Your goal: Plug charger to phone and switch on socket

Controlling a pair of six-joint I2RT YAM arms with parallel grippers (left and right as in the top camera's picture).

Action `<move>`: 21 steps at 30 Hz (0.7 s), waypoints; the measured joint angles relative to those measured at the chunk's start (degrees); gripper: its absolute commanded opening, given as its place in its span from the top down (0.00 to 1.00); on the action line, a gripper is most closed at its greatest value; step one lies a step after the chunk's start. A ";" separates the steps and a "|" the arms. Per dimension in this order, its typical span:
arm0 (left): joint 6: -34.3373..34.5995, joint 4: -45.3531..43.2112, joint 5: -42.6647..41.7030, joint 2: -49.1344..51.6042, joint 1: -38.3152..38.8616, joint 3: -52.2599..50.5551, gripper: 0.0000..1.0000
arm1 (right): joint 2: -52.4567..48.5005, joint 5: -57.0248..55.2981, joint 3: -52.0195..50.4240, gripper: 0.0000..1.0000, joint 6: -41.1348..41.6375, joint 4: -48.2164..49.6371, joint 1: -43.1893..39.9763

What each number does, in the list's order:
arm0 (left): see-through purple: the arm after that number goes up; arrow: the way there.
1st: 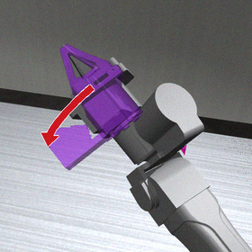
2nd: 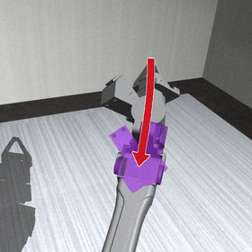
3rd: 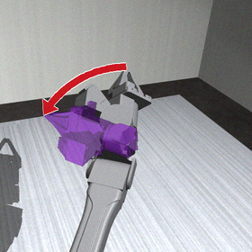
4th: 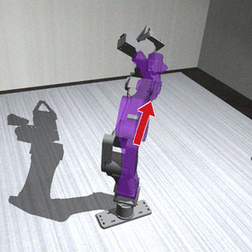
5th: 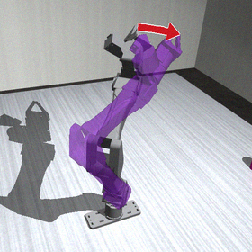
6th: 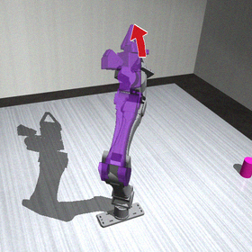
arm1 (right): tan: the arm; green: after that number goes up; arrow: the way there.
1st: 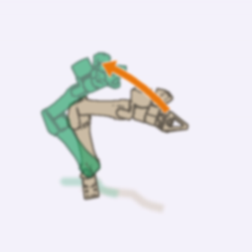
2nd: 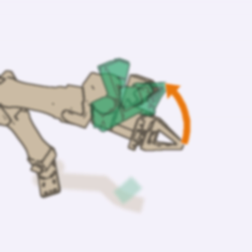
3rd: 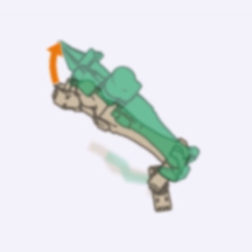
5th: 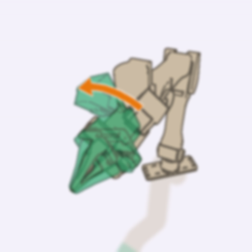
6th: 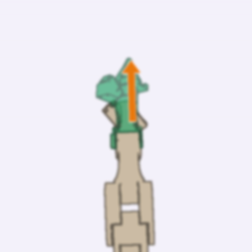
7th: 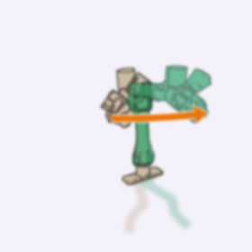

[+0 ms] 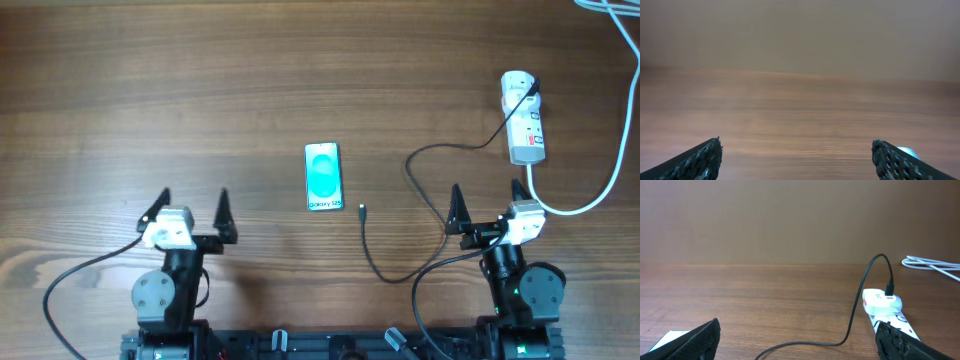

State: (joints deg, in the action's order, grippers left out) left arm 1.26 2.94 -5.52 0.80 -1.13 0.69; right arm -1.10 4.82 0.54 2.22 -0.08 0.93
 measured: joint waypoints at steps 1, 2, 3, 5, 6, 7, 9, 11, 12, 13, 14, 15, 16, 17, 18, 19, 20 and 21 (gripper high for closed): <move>0.37 -0.42 -1.68 0.00 0.00 0.00 0.00 | 0.00 0.00 0.00 0.00 0.00 0.00 0.00; 0.79 -0.79 -3.72 0.00 0.00 0.00 0.00 | 0.00 0.00 0.00 0.00 0.00 0.00 0.00; 1.07 -1.09 -5.46 0.00 0.00 0.00 0.00 | 0.00 0.00 0.00 0.00 0.00 0.00 0.00; 1.44 -2.32 -9.16 0.00 0.00 0.00 0.00 | 0.00 0.00 0.00 0.01 0.00 0.00 0.00; 1.64 -3.63 -11.17 0.00 0.00 -0.07 0.00 | 0.00 0.02 0.00 0.00 0.00 0.00 0.00; 1.79 -5.97 -14.23 0.00 0.00 -0.17 0.00 | 0.00 0.00 0.00 0.00 0.00 0.00 0.00; 2.05 -11.91 -20.15 0.00 0.00 -0.35 0.00 | 0.00 0.00 0.00 0.00 0.00 0.00 0.00; 3.37 -18.82 -25.24 0.00 0.02 -0.33 0.00 | 0.00 0.00 0.00 0.00 0.00 0.00 0.00; 4.50 -22.75 -27.02 0.02 0.02 -0.28 0.00 | 0.00 0.02 0.00 0.00 0.00 0.02 0.00; 5.46 -24.76 -28.11 -0.02 0.02 0.09 0.00 | 0.00 0.00 0.00 0.00 0.00 0.04 0.00; 6.49 -26.10 -29.27 -0.02 0.02 0.79 0.00 | 0.00 0.00 -0.02 0.00 0.00 0.02 0.00; 7.32 -26.08 -30.21 -0.02 0.02 1.79 0.00 | 0.00 0.00 -0.02 0.00 0.00 0.00 0.00; 7.87 -25.64 -30.73 0.00 0.02 2.75 0.00 | 0.00 0.00 -0.02 0.00 0.00 0.00 0.00; 8.52 -23.17 -31.17 0.02 0.02 4.90 0.00 | 0.00 0.00 -0.02 0.00 0.00 0.00 0.00; 8.81 -21.27 -31.30 0.13 0.02 6.73 0.00 | 0.00 0.00 -0.02 0.00 0.00 0.00 0.00; 9.03 -18.32 -31.32 0.39 0.00 9.64 0.00 | 0.00 0.00 -0.04 0.00 0.00 0.00 0.00; 8.81 -14.58 -31.19 0.96 -0.02 12.79 0.00 | 0.00 0.00 -0.04 0.00 0.00 0.02 0.00; 8.57 -9.73 -31.04 1.99 -0.04 16.70 0.00 | 0.00 0.00 -0.04 0.00 0.00 0.00 0.00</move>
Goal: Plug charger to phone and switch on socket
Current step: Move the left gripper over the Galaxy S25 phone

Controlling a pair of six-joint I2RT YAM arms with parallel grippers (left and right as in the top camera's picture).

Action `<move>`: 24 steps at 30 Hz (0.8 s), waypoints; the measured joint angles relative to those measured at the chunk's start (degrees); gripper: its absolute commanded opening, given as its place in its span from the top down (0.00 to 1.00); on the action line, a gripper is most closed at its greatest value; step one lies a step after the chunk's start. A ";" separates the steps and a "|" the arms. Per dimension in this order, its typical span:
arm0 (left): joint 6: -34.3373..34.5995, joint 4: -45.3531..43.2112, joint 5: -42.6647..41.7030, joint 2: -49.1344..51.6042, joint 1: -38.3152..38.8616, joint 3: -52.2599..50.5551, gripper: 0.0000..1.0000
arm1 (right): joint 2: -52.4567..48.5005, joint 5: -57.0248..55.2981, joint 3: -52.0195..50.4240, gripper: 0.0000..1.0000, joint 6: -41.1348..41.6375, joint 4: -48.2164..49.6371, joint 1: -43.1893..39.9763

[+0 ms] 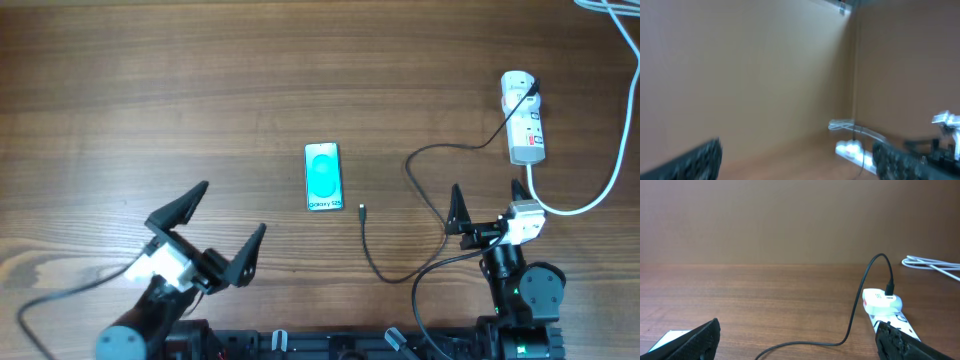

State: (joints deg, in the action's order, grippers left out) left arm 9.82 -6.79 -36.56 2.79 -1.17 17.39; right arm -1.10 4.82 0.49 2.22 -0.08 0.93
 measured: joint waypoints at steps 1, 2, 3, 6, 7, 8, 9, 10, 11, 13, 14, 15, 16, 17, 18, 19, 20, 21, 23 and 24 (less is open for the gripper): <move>-0.48 5.90 0.22 1.33 -0.13 3.89 0.00 | 0.00 -0.02 0.00 0.00 0.00 0.02 0.00; -1.18 12.22 0.46 3.65 -0.33 8.87 0.00 | 0.00 0.00 0.00 0.00 0.00 0.02 0.00; -2.03 17.07 0.46 5.73 -0.44 12.68 0.00 | 0.00 0.00 -0.04 0.00 0.00 0.02 0.00; -5.92 38.53 1.38 16.28 -0.63 28.92 0.00 | 0.00 -0.04 -0.09 0.00 0.00 0.07 0.00; -7.54 45.33 1.68 20.44 -0.63 34.21 0.00 | 0.00 -0.02 -0.13 0.00 0.00 0.00 0.00; -8.81 49.13 1.77 23.76 -0.63 38.05 0.00 | 0.00 -0.04 -0.13 0.00 0.00 0.04 0.00; -10.14 54.36 1.40 28.28 -0.63 43.15 0.00 | 0.00 -0.04 -0.13 0.00 0.00 0.00 0.00; -10.93 57.48 0.83 31.47 -0.63 46.53 0.00 | 0.00 -0.04 -0.13 0.00 0.00 0.04 0.00; -11.43 60.13 0.17 34.32 -0.63 49.51 0.00 | 0.00 -0.04 -0.13 0.00 0.00 0.02 0.00; -12.24 67.06 -2.16 40.98 -0.63 56.41 0.00 | 0.00 -0.04 -0.13 0.00 0.00 0.00 0.00; -12.41 68.28 -3.08 43.43 -0.63 58.58 0.00 | 0.00 -0.04 -0.13 0.00 0.00 0.00 0.00; -12.37 68.63 -3.74 45.05 -0.63 59.87 0.00 | 0.00 -0.07 -0.13 0.00 0.00 0.00 0.00; -12.11 68.67 -4.35 46.69 -0.63 61.00 0.00 | 0.00 -0.07 -0.13 0.00 0.00 0.00 0.00; -11.41 68.59 -4.90 47.93 -0.63 61.51 0.00 | 0.00 -0.07 -0.13 0.00 0.00 0.00 0.00; -10.75 68.65 -5.18 48.78 -0.63 61.66 0.00 | 0.00 -0.07 -0.13 0.00 0.00 0.00 0.00; -9.75 69.11 -5.44 49.77 -0.61 61.75 0.00 | 0.00 -0.07 -0.13 0.00 0.00 0.00 0.00; -8.98 69.81 -5.53 50.53 -0.61 61.75 0.00 | 0.00 -0.07 -0.13 0.00 0.00 0.00 0.00; -7.74 70.79 -5.46 51.49 -0.50 61.75 0.00 | 0.00 -0.07 -0.13 0.00 0.00 0.00 0.00; -5.60 72.76 -4.66 53.44 0.46 61.75 0.00 | 0.00 -0.13 -0.13 0.00 0.00 0.00 0.00; -4.81 73.48 -4.26 54.18 1.07 61.75 0.01 | 0.00 -0.15 -0.13 0.00 0.00 0.00 0.00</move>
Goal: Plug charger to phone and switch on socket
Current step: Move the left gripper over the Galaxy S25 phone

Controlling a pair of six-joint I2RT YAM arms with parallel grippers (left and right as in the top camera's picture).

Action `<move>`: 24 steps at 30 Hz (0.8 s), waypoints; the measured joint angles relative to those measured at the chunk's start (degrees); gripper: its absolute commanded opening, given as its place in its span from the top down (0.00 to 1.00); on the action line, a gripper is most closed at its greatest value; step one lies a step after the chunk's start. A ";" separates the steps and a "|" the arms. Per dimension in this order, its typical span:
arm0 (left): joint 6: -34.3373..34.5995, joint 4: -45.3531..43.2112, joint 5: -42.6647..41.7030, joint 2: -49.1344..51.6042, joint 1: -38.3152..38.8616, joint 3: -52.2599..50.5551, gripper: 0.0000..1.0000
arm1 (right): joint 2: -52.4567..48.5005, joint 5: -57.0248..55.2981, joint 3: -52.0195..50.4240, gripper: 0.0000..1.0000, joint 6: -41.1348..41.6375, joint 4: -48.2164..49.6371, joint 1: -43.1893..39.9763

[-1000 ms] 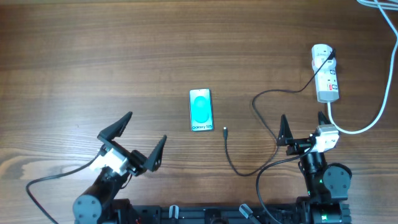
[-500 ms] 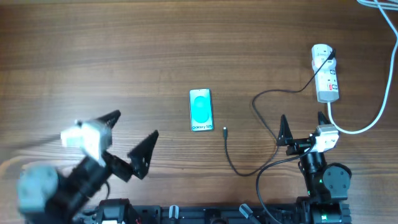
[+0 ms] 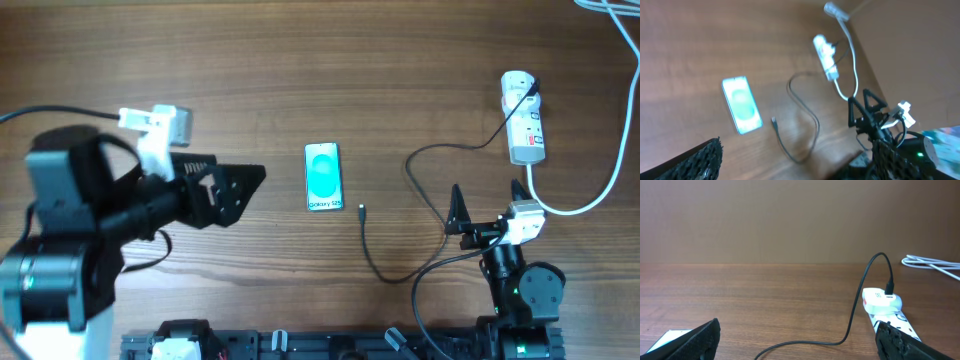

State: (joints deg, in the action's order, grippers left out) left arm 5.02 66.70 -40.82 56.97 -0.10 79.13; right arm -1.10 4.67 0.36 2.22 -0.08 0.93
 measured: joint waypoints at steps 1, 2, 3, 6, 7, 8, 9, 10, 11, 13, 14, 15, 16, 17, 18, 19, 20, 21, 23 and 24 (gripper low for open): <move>0.96 0.94 0.92 1.25 1.22 0.02 0.00 | 0.00 -0.02 0.00 0.00 0.00 0.00 0.00; 1.84 1.62 1.99 2.45 2.60 0.02 0.00 | 0.00 -0.02 0.00 0.00 0.00 0.00 0.00; 2.82 2.05 3.30 3.78 4.50 0.02 0.00 | 0.00 -0.02 0.00 0.00 0.00 0.00 0.00; 5.92 2.34 8.04 7.30 10.08 0.09 0.00 | 0.00 -0.02 0.00 0.00 0.00 0.00 0.00; 6.86 2.43 9.75 8.37 11.85 0.26 0.00 | 0.00 -0.02 0.00 0.00 0.00 0.00 0.00; 8.26 2.51 12.22 9.99 14.10 0.72 0.00 | 0.00 -0.02 0.00 0.00 0.00 0.00 0.00; 9.22 2.71 13.94 11.10 15.63 1.27 0.01 | 0.00 -0.02 0.00 0.00 0.00 0.00 0.00; 10.80 3.54 16.98 13.03 17.90 2.75 0.01 | 0.00 -0.02 0.00 0.00 0.00 0.00 0.00; 12.41 4.39 20.06 15.37 20.33 5.05 0.01 | 0.00 -0.02 0.00 0.00 0.00 0.00 0.00; 14.73 5.79 24.20 19.78 23.71 9.57 0.01 | 0.00 -0.02 0.00 0.00 0.00 0.00 0.00; 15.56 7.21 25.81 21.99 24.94 12.04 0.00 | 0.00 -0.02 0.00 0.00 0.00 0.00 0.00; 16.50 8.90 27.65 24.94 26.10 15.41 0.01 | 0.00 -0.02 0.00 0.00 0.00 0.02 0.00; 17.16 10.78 28.92 27.34 26.71 18.18 0.00 | 0.00 -0.02 0.00 0.00 0.00 0.00 0.00; 17.92 12.76 30.25 30.40 27.23 21.62 0.00 | 0.00 -0.02 0.00 0.00 0.00 0.00 0.00; 18.71 14.45 32.09 34.40 27.58 25.35 0.00 | 0.00 -0.02 0.00 0.00 0.00 0.00 0.00; 19.15 17.35 33.29 37.42 27.58 27.85 0.00 | 0.00 -0.02 0.00 0.00 0.00 0.00 0.00; 19.41 20.22 34.25 40.35 27.58 30.45 0.00 | 0.00 -0.02 0.00 0.00 0.00 0.00 0.00; 19.58 20.55 34.88 42.58 27.58 31.63 0.00 | 0.00 -0.02 0.00 0.00 0.00 0.00 0.00; 19.82 20.48 35.74 47.47 27.58 32.85 0.00 | 0.00 -0.02 0.00 0.00 0.00 0.00 0.00; 19.98 20.37 36.04 50.12 27.58 32.87 0.00 | 0.00 -0.02 0.00 0.00 0.00 0.00 0.00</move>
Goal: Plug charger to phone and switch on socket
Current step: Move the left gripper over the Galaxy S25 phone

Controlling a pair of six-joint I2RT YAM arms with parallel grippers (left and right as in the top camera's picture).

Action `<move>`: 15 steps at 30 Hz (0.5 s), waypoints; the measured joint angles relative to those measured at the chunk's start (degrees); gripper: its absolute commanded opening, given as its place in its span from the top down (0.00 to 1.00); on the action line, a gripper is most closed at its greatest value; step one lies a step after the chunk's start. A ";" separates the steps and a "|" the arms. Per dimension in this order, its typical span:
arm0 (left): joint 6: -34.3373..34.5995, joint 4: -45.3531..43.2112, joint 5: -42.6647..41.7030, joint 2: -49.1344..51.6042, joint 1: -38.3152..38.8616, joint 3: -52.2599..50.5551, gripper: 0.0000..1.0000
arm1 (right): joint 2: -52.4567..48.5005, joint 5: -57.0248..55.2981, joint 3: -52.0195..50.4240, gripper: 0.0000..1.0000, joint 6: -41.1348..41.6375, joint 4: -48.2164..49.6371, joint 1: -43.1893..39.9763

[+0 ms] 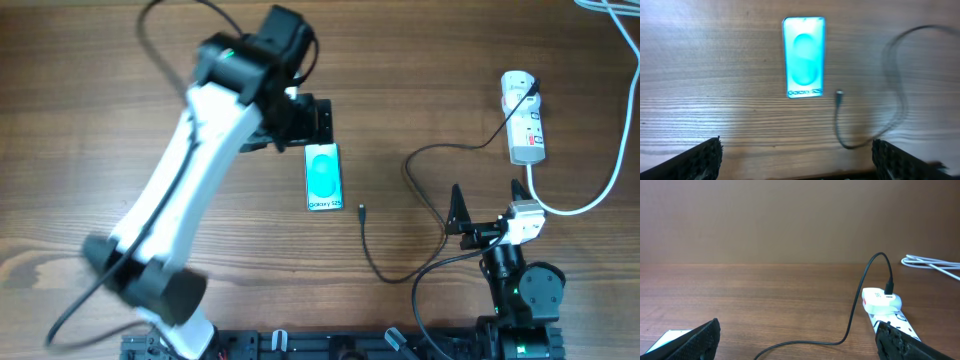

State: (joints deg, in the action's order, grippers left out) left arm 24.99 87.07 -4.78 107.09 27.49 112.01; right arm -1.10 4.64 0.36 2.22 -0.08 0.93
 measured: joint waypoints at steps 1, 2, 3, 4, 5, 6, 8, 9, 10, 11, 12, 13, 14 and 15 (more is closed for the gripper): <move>0.02 -0.26 0.13 1.90 0.00 0.00 0.00 | 0.00 0.00 0.00 0.00 0.00 0.00 0.00; 0.04 -0.96 0.28 4.26 0.00 -0.02 0.00 | 0.00 0.00 0.00 0.00 0.00 0.00 0.00; 0.15 -1.55 0.44 5.86 0.00 -0.02 0.00 | 0.00 0.00 0.00 0.00 0.00 0.00 0.00; 0.24 -2.27 0.46 7.65 0.00 -0.02 0.00 | 0.00 0.00 0.00 0.00 0.00 0.00 0.00; 0.24 -2.84 0.44 8.66 0.00 -0.02 0.00 | 0.00 0.00 0.00 0.00 0.00 0.00 0.00; 0.26 -3.65 0.44 9.68 0.00 -0.02 0.00 | 0.00 0.00 0.00 0.00 0.00 0.00 0.00; 0.57 -4.98 0.42 10.75 0.00 -0.02 0.00 | 0.00 0.00 0.00 0.00 0.00 0.00 0.00; 1.11 -5.42 0.39 11.15 0.00 -0.02 0.00 | 0.00 0.00 0.00 0.00 0.00 0.00 0.00; 1.95 -5.84 0.39 11.50 0.00 -0.02 0.00 | 0.00 0.00 0.00 0.00 0.00 0.00 0.00; 2.73 -6.12 0.39 11.89 0.00 -0.02 0.00 | 0.00 0.00 0.00 0.00 0.00 0.00 0.00; 3.45 -6.32 0.39 12.35 0.00 -0.02 0.00 | 0.00 0.00 0.00 0.00 0.00 0.00 0.00; 4.15 -6.49 0.39 12.96 0.04 -0.02 0.00 | 0.00 0.00 0.00 0.00 0.00 0.00 0.00; 4.50 -6.62 0.39 13.53 0.13 -0.02 0.00 | 0.00 0.00 0.00 0.00 0.00 0.00 0.00; 4.79 -6.80 0.39 14.05 0.20 -0.02 0.00 | 0.00 0.00 0.00 0.00 0.00 0.00 0.00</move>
State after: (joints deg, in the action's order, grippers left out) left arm 29.78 80.27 -4.38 121.14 27.68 111.98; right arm -1.10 4.64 0.36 2.22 -0.08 0.93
